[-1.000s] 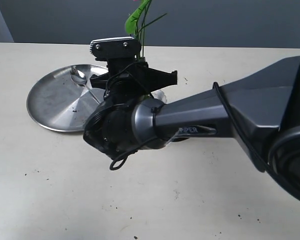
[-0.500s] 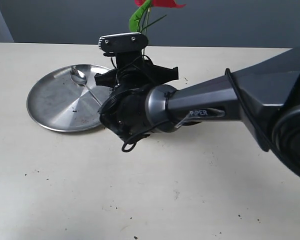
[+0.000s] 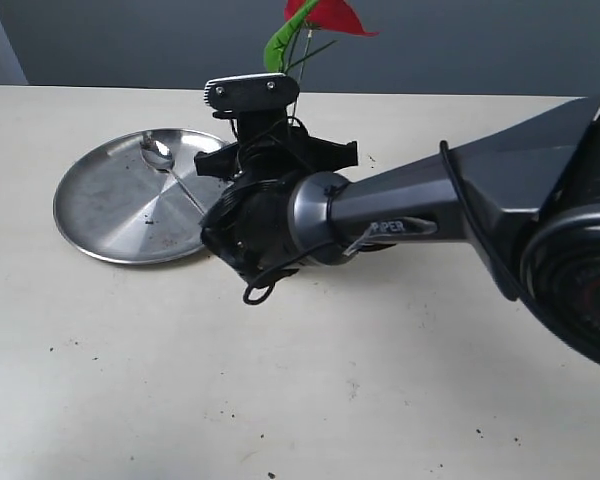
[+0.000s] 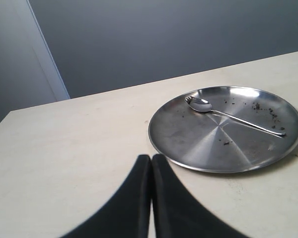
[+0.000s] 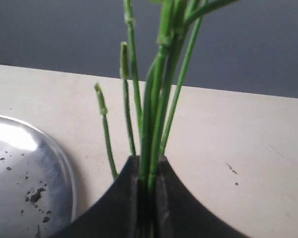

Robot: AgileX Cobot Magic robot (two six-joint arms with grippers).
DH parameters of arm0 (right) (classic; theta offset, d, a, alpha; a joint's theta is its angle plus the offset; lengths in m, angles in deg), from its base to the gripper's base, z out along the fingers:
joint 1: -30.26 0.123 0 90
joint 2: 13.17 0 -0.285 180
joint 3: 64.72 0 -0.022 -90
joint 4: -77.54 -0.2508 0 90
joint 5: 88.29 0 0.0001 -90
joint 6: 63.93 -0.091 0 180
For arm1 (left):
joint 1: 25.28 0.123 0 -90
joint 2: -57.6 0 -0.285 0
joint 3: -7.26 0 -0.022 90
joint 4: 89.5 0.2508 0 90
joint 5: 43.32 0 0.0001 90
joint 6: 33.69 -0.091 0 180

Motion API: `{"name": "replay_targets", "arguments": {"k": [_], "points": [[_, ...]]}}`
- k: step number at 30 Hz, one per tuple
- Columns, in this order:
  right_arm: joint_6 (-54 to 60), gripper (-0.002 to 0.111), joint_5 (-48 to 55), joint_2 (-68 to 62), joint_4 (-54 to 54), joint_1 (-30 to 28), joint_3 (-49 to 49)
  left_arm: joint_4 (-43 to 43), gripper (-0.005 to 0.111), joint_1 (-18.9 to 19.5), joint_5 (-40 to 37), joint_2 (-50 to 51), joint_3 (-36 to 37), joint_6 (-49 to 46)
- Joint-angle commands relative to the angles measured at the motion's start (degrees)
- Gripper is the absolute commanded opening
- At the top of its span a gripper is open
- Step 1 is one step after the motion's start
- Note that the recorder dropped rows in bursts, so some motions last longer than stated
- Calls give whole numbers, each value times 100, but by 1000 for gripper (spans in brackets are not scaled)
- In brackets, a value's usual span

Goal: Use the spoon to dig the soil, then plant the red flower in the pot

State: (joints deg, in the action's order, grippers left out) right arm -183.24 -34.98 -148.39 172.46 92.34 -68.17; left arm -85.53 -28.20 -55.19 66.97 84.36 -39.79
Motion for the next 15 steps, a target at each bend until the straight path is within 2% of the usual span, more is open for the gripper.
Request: {"name": "replay_targets", "arguments": {"k": [1,6,12,15], "points": [[-203,-1,-6,-149,-695,285,103,6,0,-9,31,-24,11,28],[-203,-1,101,-113,-976,523,103,6,0,-9,31,-24,11,28],[-18,-1,691,-113,-1652,550,103,6,0,-9,31,-24,11,28],[142,-1,617,-113,-1812,550,103,6,0,-9,31,-24,11,28]]}}
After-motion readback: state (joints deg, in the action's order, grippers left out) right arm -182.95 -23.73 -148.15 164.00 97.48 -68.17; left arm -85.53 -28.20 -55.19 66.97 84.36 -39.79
